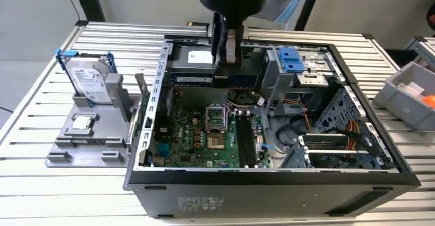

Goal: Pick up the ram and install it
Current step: 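Pick up the ram and move it above insertion slot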

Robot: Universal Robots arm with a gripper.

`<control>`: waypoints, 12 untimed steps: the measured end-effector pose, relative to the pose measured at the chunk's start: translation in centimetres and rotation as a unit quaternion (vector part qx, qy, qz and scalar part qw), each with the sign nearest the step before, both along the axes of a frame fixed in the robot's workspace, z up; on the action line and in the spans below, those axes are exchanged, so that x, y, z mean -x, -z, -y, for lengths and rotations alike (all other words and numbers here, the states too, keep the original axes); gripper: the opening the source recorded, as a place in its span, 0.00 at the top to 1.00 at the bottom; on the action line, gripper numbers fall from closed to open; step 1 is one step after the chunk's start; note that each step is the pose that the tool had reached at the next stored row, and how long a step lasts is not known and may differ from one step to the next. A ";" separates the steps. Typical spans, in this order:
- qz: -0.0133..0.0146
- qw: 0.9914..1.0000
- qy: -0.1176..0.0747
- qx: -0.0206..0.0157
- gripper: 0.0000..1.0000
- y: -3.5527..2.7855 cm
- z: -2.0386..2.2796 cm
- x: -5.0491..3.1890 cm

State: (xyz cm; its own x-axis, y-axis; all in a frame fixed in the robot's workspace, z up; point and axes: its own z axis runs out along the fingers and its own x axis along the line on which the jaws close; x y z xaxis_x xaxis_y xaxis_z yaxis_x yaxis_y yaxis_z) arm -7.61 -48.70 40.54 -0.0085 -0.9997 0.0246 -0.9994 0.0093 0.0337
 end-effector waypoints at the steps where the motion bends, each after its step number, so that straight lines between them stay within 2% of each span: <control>1: 0.000 1.000 0.000 0.000 1.00 0.00 -0.06 -0.09; 7: 0.000 1.000 0.000 0.000 1.00 0.01 -0.39 -0.64; 12: 0.000 1.000 0.000 0.000 1.00 0.01 -0.43 -0.80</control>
